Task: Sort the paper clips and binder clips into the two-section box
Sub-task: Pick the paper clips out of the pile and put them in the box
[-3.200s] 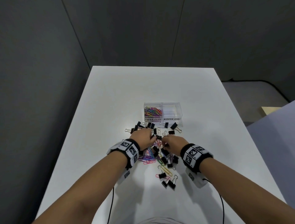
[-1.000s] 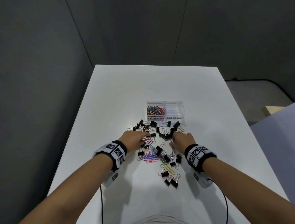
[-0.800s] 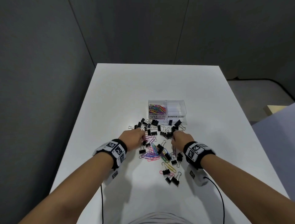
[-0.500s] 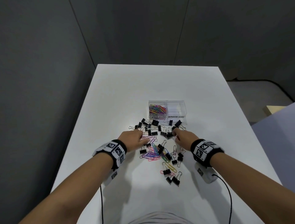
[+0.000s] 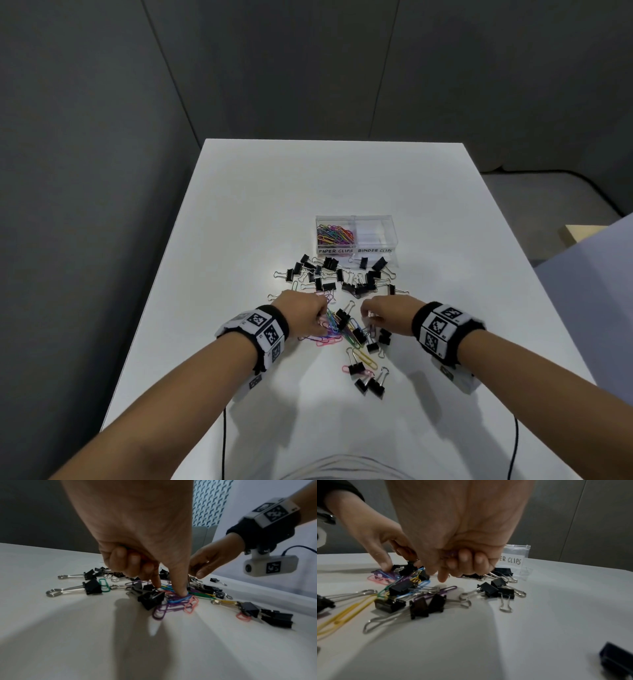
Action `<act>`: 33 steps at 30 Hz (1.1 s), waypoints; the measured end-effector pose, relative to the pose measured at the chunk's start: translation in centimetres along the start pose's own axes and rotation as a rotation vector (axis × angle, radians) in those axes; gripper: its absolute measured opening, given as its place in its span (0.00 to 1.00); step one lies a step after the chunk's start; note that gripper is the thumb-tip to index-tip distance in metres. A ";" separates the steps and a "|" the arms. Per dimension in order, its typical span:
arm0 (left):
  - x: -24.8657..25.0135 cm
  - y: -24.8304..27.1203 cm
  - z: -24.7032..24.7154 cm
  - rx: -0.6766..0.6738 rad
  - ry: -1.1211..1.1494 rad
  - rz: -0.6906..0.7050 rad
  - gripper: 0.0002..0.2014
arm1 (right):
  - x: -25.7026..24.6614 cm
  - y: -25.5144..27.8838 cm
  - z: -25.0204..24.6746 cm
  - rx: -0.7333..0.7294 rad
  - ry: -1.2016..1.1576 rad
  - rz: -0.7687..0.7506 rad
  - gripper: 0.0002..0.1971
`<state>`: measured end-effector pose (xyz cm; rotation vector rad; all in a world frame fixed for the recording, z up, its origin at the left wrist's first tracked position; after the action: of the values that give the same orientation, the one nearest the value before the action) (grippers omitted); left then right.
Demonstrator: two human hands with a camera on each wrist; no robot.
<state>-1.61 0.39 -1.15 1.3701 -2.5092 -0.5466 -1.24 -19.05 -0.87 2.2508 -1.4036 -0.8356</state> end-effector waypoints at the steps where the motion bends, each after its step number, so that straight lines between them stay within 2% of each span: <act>1: 0.1 0.0 0.1 -0.013 -0.019 0.009 0.16 | 0.1 0.0 0.0 -0.001 0.026 -0.006 0.13; 4: 0.4 -0.2 0.2 0.000 -0.040 0.021 0.14 | 0.4 0.0 0.2 -0.012 0.068 -0.012 0.15; 7: 0.5 -0.7 -0.2 0.051 -0.044 -0.021 0.12 | 0.4 -0.2 0.3 0.059 0.057 -0.023 0.11; 11: 0.2 -1.0 -0.4 0.079 -0.051 -0.027 0.14 | 0.7 -0.6 0.4 0.108 -0.010 0.044 0.10; 14: 0.1 -1.2 0.0 0.069 -0.062 -0.016 0.18 | 1.0 -0.8 0.3 0.093 -0.059 0.112 0.10; 21: 0.1 -1.7 0.0 0.020 -0.041 -0.028 0.16 | 1.3 -0.6 0.2 0.037 -0.148 0.184 0.11; 28: -0.7 -1.1 -0.3 0.073 -0.039 -0.022 0.14 | 2.0 0.2 -0.6 0.042 -0.104 0.185 0.02; 32: -1.2 -0.8 -0.7 0.105 -0.021 -0.011 0.12 | 2.9 0.9 -1.6 0.054 -0.147 0.225 0.11; 33: -1.3 -0.8 -0.8 0.111 -0.014 -0.009 0.12 | 2.9 1.1 -1.9 0.056 -0.158 0.234 0.10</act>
<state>-0.02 0.90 -0.77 1.4217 -2.5805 -0.4257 0.17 -22.18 0.35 2.0440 -1.7420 -0.9198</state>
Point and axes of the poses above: each hand's wrist, its own y-axis away from the middle knuckle, its own z-axis out of the palm, x = y × z, the point moved 2 cm from there along -y, towards the middle knuckle, and after that the axes turned 10 degrees about -y, right-handed, at the moved point
